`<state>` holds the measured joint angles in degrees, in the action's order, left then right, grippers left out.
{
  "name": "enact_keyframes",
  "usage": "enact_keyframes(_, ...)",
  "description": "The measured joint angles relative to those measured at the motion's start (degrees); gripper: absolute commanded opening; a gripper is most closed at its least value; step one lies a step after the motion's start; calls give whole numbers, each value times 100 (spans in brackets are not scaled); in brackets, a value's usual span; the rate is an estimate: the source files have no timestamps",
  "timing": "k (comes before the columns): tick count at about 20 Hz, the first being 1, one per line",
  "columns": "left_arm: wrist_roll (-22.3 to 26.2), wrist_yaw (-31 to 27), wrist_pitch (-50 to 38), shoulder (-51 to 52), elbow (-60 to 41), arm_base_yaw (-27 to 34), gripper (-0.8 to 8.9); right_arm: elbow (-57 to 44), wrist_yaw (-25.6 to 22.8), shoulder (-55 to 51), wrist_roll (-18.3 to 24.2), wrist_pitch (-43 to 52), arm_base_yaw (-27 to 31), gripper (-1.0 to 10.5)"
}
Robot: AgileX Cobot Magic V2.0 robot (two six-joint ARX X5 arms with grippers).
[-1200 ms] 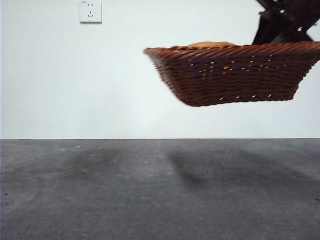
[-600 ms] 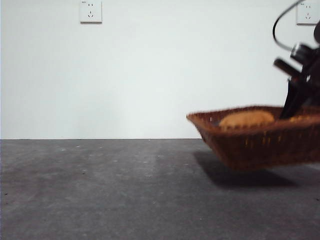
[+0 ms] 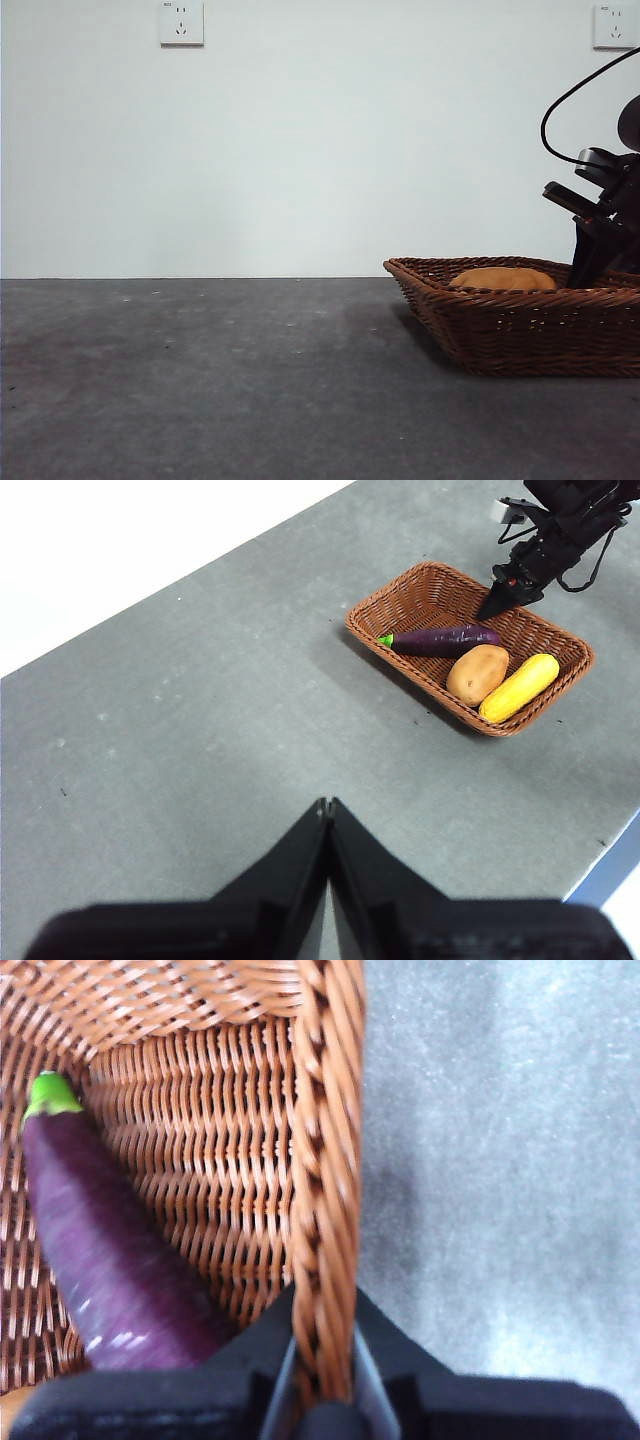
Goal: Help me put the vegetables on the table into the basket
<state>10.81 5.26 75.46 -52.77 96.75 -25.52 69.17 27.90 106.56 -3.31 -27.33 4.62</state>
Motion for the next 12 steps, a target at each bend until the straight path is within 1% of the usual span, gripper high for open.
enact_keyframes(2,-7,0,0,0,0,0,-8,13,-48,26,59,22,0,-12)
enact_keyframes(5,-68,0,0,0,0,0,-8,15,-74,39,81,109,-4,33)
enact_keyframes(7,-96,0,-2,0,0,0,-8,15,-94,59,120,229,-4,266)
enact_keyframes(8,-101,0,0,0,0,0,-8,15,-79,94,142,387,-7,325)
enact_keyframes(10,-103,0,-2,-2,0,0,-8,15,37,105,151,391,-7,324)
enact_keyframes(12,-103,0,0,-9,0,0,-8,125,44,105,151,192,-7,321)
